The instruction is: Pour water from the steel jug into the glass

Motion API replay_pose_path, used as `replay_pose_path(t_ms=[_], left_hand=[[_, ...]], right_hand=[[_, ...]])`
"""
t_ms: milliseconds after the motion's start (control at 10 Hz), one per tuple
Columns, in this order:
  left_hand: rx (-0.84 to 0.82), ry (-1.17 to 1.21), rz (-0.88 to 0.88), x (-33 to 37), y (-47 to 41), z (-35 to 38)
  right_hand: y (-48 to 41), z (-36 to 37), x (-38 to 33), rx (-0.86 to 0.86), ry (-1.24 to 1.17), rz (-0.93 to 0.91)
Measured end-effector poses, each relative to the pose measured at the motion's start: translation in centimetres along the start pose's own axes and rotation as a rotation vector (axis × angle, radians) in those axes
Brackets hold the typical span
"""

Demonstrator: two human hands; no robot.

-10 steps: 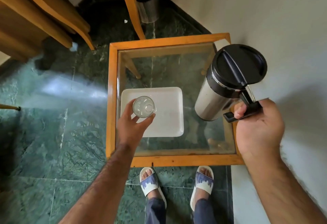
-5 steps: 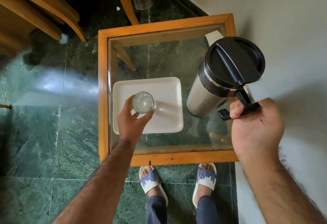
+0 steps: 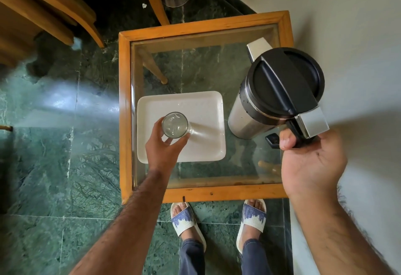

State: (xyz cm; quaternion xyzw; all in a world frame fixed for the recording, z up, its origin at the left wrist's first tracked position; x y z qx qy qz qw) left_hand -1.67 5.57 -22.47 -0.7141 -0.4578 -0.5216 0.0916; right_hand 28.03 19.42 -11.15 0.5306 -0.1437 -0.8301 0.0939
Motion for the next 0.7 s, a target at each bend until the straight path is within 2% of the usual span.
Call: replay_pose_path(t_ms=[300, 400, 500, 600, 700], left_hand=[[-0.02, -0.055, -0.014, -0.2, 0.1, 0.2], [-0.031, -0.09, -0.017, -0.2, 0.1, 0.2], [-0.047, -0.121, -0.027, -0.4, -0.1, 0.2], [-0.105, -0.151, -0.062, 0.1, 0.5, -0.1], [-0.119, -0.136, -0.069, 1.2, 1.8, -1.3]], right_hand=[[1.0, -0.8, 1.3, -0.021, 0.144, -0.062], [1.7, -2.4, 0.8, 0.131, 0.466, -0.18], [1.4, -1.7, 1.1, 0.035, 0.248, -0.16], [1.2, -0.4, 0.8, 0.019, 0.133, -0.083], [1.0, -2.6, -0.9, 0.218, 0.048, -0.049]])
Point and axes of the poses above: each hand's wrist, its own y-axis away from the middle knuckle, its own z-axis out of the palm, x = y × z, the point moved 8 cm from there along -y, towards the middle knuckle
